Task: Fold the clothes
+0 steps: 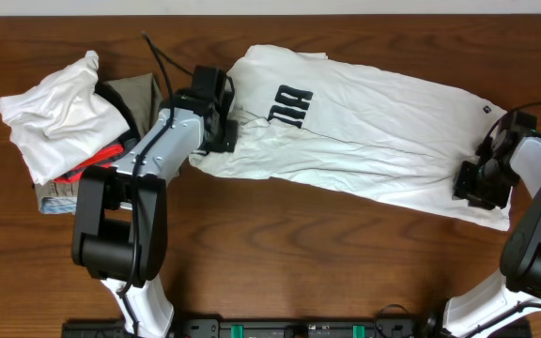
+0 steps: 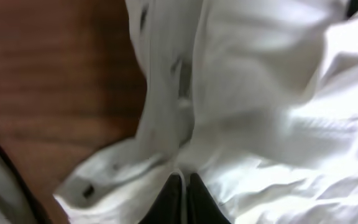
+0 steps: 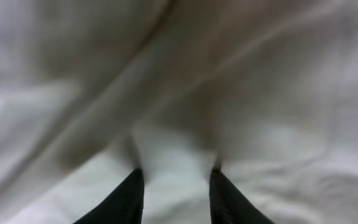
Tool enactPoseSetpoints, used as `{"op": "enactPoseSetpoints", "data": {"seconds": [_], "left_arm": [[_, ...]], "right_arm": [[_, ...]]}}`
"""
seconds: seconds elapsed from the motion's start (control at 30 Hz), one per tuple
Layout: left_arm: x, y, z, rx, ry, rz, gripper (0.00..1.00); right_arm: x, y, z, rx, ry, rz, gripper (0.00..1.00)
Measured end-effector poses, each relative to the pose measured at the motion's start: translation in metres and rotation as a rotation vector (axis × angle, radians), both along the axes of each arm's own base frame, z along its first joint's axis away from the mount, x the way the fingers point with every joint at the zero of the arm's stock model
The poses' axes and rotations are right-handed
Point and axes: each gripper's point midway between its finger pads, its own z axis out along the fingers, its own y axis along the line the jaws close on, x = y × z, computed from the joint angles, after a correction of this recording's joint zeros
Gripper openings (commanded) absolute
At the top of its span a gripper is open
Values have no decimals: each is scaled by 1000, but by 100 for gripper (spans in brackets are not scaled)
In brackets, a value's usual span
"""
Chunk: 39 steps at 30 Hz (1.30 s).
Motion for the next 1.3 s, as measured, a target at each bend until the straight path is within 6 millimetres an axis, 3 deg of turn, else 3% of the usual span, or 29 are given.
{"op": "enactPoseSetpoints", "data": {"seconds": [0.17,0.33,0.7,0.97,1.3], "left_arm": [[-13,3,-12,4,41,20,6],[-13,3,-13,2,35,23,6],[-9,2,-12,-2,20,23,6],[-12,3,-13,1,33,23,6],[-37,8,-17,7,141,104,6]], "right_arm": [[20,-18,1,-89,-73,21,36],[29,-27,2,-136,-105,54,38],[21,-27,0,-140,-72,67,23],[24,-28,-2,-173,-159,57,14],[53,-65,2,-357,-312,58,9]]}}
